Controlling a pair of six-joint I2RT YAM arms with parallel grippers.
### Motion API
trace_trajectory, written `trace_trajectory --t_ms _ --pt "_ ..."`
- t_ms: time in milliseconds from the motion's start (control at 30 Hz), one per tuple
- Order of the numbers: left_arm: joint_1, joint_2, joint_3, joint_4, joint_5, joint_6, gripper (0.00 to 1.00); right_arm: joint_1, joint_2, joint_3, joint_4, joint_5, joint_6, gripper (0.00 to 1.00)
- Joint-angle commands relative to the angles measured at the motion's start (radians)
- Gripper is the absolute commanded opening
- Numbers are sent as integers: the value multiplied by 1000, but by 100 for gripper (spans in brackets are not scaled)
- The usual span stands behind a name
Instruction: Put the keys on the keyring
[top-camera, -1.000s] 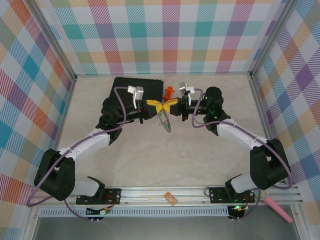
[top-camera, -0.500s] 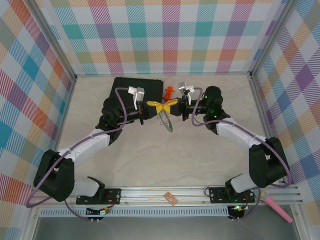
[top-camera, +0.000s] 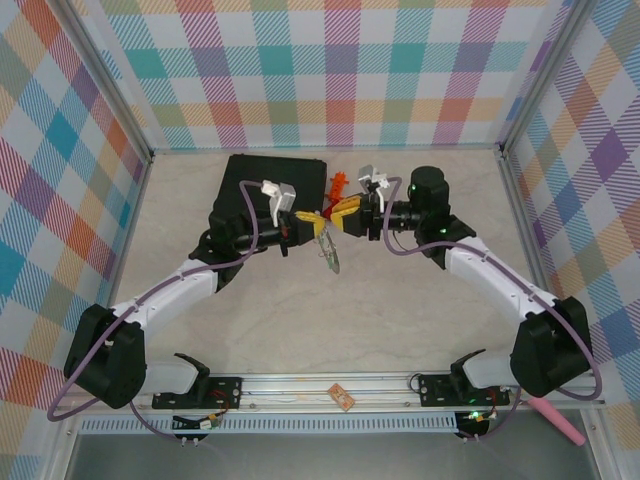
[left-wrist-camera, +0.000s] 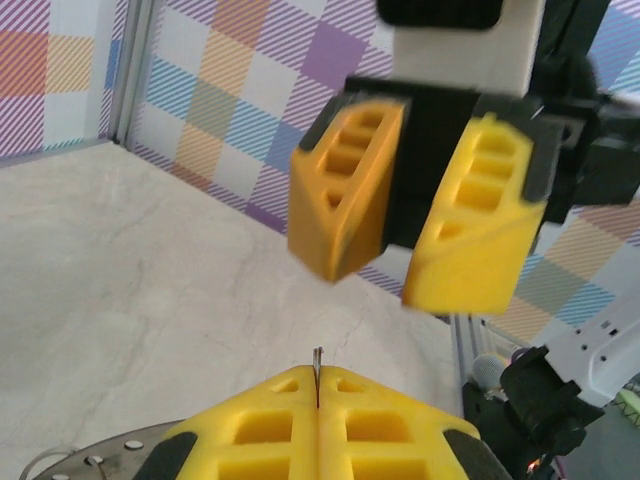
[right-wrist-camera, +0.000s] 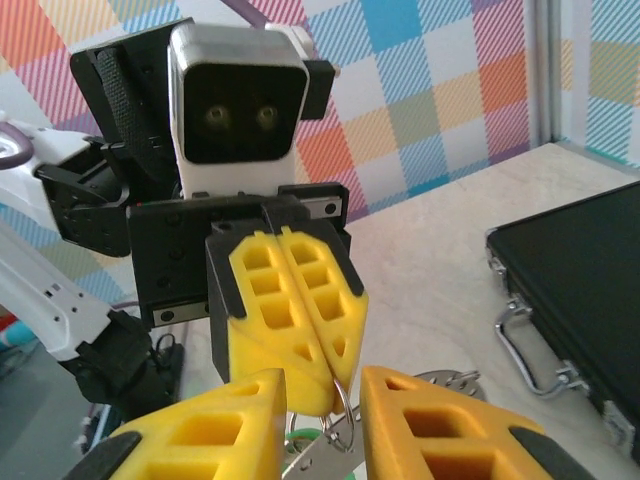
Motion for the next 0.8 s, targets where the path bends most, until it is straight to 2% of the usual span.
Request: trace_trajectory --t_ms 0,167,500,767 --pt "-7 -25 46 -83 -10 112 0 1 -10 64 -234 36 -154 25" --pt "-7 -27 74 -192 -6 200 0 3 38 144 -413 44 -275 27" --pt "-7 -21 77 -277 46 252 0 42 162 298 -715 61 -398 30" --pt "-6 -8 92 -312 83 266 0 62 196 326 -766 79 -435 29"
